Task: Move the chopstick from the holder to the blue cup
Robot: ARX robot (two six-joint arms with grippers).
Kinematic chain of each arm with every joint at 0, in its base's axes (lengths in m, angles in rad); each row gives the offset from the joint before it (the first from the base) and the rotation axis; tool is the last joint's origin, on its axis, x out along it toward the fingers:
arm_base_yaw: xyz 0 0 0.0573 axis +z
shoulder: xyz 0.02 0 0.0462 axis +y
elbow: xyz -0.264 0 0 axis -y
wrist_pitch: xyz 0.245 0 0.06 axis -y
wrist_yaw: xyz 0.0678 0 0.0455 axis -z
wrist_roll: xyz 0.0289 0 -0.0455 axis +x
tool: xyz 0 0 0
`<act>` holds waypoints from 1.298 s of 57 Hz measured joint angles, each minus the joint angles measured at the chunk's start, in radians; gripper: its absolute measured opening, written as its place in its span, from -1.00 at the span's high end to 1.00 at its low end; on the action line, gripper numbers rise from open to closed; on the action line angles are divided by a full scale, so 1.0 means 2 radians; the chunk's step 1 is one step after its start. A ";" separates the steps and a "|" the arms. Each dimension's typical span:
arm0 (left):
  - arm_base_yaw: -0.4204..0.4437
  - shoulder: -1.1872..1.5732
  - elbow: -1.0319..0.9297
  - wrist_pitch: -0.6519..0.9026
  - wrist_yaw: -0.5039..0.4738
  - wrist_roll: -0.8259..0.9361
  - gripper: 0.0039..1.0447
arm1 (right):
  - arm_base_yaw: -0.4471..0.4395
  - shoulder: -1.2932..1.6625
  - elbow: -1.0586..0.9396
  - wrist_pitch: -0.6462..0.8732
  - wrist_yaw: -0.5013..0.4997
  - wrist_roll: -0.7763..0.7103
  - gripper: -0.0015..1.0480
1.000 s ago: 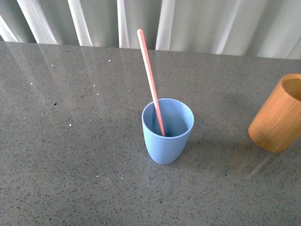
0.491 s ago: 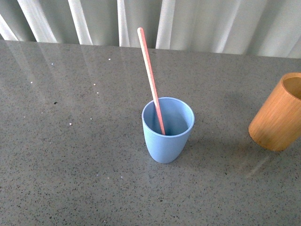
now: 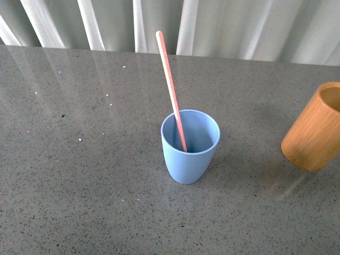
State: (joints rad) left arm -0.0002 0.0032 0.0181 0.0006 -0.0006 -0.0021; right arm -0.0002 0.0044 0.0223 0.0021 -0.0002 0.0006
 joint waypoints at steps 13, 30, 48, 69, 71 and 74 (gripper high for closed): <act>0.000 0.000 0.000 0.000 0.000 0.000 -0.87 | 0.000 0.000 0.000 0.000 0.000 0.000 0.68; 0.000 0.000 0.000 0.000 0.000 0.000 -0.87 | 0.000 0.000 0.000 0.000 0.000 0.000 -0.40; 0.000 0.000 0.000 0.000 0.000 0.000 -0.87 | 0.000 0.000 0.000 0.000 0.000 0.000 -0.81; 0.000 0.000 0.000 0.000 0.000 0.000 -0.87 | 0.000 0.000 0.000 0.000 0.000 -0.001 -0.07; 0.000 0.000 0.000 0.000 0.000 0.000 -0.87 | 0.000 0.000 0.000 0.000 0.000 0.000 -0.15; 0.000 0.000 0.000 0.000 0.000 0.000 -0.87 | 0.000 0.000 0.000 0.000 0.000 0.000 -0.32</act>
State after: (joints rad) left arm -0.0002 0.0032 0.0181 0.0006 -0.0006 -0.0021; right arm -0.0002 0.0044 0.0223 0.0021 -0.0002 -0.0002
